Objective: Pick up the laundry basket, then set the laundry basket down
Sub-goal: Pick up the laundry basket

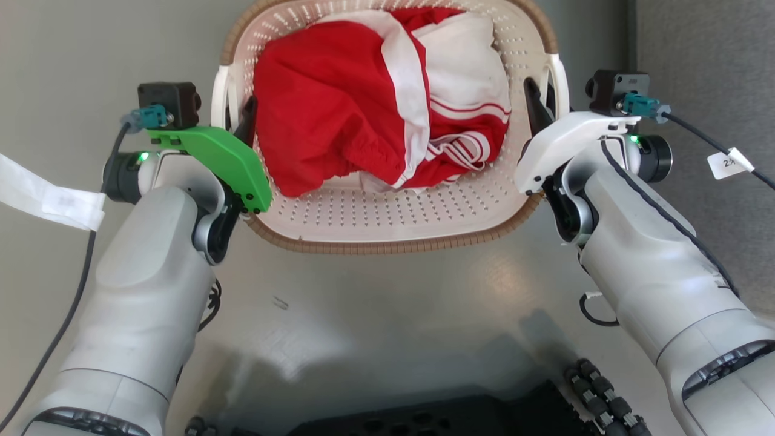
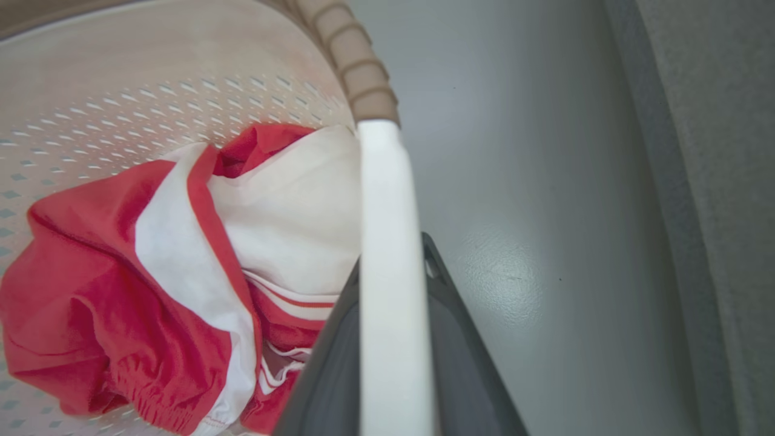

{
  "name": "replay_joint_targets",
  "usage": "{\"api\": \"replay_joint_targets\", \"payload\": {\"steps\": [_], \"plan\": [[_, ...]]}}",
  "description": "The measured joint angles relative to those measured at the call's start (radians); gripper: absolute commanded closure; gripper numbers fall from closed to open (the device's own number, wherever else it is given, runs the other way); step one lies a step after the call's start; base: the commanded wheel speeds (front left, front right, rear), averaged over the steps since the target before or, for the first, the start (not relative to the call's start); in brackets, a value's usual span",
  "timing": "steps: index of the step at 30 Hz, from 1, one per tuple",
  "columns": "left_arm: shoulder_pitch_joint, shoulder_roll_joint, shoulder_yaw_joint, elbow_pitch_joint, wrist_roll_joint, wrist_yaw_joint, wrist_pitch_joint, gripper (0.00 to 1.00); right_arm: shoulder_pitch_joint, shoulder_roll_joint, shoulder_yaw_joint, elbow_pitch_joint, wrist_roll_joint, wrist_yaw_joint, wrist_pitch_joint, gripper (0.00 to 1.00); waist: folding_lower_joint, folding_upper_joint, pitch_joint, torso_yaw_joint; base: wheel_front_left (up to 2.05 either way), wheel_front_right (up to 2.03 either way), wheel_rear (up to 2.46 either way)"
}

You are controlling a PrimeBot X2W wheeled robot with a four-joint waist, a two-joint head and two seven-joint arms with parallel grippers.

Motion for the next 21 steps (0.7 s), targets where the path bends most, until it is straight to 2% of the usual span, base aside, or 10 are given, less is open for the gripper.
{"api": "replay_joint_targets", "payload": {"steps": [6, 21], "plan": [[0.008, -0.003, -0.018, 0.034, -0.006, 0.0, 0.001, 1.0, 0.006, 0.003, 0.019, 0.031, 0.011, 0.003, 0.011, 1.0, 0.0, 0.0, -0.056, 0.002, 0.0, 0.0, 0.0], [0.072, -0.011, -0.052, 0.113, -0.049, -0.001, 0.051, 1.0, 0.049, 0.011, 0.08, 0.069, 0.063, 0.043, 0.072, 1.0, 0.0, 0.0, -0.207, 0.004, 0.0, 0.0, 0.0]]}}
